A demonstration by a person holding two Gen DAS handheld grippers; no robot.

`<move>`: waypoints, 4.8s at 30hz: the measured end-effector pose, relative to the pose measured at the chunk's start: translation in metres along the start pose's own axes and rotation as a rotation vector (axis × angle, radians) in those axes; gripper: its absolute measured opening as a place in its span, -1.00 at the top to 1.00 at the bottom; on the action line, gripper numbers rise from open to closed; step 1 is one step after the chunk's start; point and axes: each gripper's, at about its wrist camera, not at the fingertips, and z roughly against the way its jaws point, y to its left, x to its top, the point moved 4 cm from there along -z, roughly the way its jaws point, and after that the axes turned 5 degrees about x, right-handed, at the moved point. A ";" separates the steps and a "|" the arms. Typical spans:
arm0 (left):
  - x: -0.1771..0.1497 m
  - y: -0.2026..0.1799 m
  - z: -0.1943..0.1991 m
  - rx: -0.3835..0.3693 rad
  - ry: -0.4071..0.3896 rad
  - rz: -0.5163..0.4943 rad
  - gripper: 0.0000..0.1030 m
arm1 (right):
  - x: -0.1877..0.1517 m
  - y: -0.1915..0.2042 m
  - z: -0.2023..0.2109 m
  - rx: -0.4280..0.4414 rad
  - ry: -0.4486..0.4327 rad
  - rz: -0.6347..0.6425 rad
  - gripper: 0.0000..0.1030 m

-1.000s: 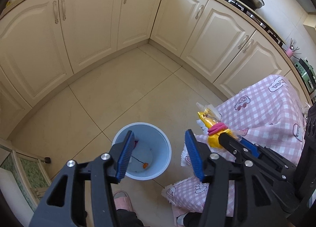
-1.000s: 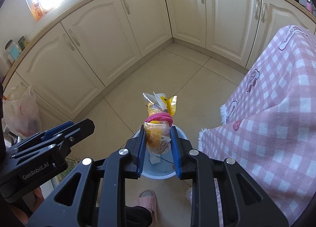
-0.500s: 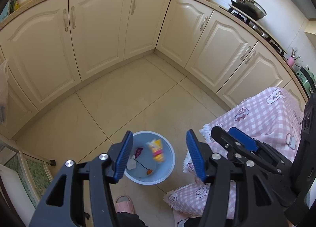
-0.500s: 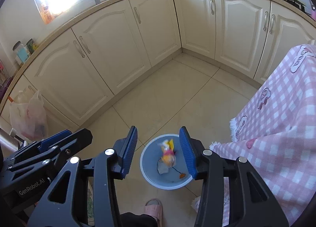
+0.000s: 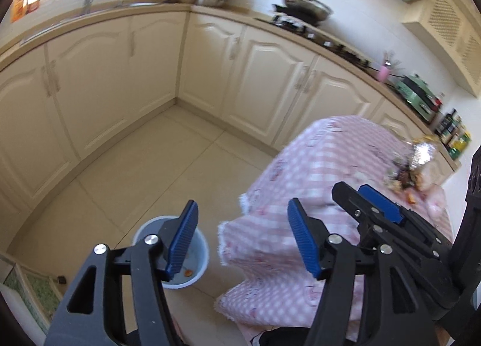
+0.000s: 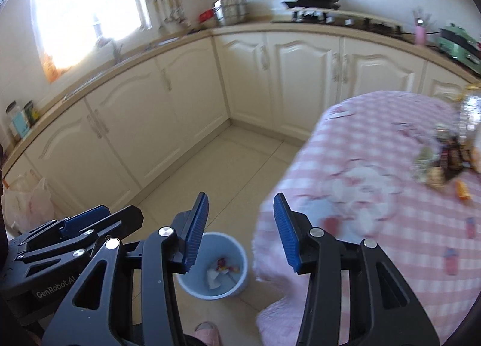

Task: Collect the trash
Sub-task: 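Grasp the orange peel half with the left tool while the right grasps the clear plastic bag, then carry peel and plastic bag over the bucket and open both tools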

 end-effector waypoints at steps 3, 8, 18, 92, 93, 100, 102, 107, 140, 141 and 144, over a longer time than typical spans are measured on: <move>0.000 -0.046 0.005 -0.039 -0.011 -0.062 -0.25 | 0.001 -0.049 0.041 -0.084 -0.066 -0.047 0.09; -0.007 -0.134 0.004 -0.117 -0.012 -0.172 -0.31 | -0.005 -0.127 0.094 -0.215 -0.137 -0.136 0.03; -0.025 -0.271 -0.038 -0.218 0.050 -0.353 -0.31 | -0.037 -0.254 0.146 -0.384 -0.179 -0.313 -0.06; -0.039 0.126 -0.052 0.100 0.134 0.109 0.37 | -0.050 0.079 -0.087 0.115 0.202 0.132 0.37; -0.040 0.131 -0.060 0.103 0.145 0.117 0.37 | -0.053 0.080 -0.097 0.107 0.215 0.137 0.37; -0.039 0.141 -0.109 0.097 0.206 0.127 0.32 | -0.063 0.070 -0.130 0.047 0.240 0.145 0.37; -0.037 0.143 -0.119 0.099 0.222 0.145 -0.02 | -0.065 0.066 -0.137 0.035 0.248 0.144 0.37; -0.038 0.147 -0.128 0.127 0.227 0.156 -0.23 | -0.070 0.063 -0.150 0.029 0.264 0.139 0.36; -0.026 0.172 -0.074 0.164 0.137 0.269 -0.23 | -0.045 0.096 -0.130 0.095 0.171 0.129 -0.07; -0.024 0.164 -0.070 0.156 0.130 0.258 -0.23 | -0.041 0.089 -0.119 0.087 0.153 0.119 -0.07; -0.016 0.135 -0.057 0.120 0.103 0.215 -0.23 | -0.027 0.070 -0.090 0.063 0.098 0.091 -0.08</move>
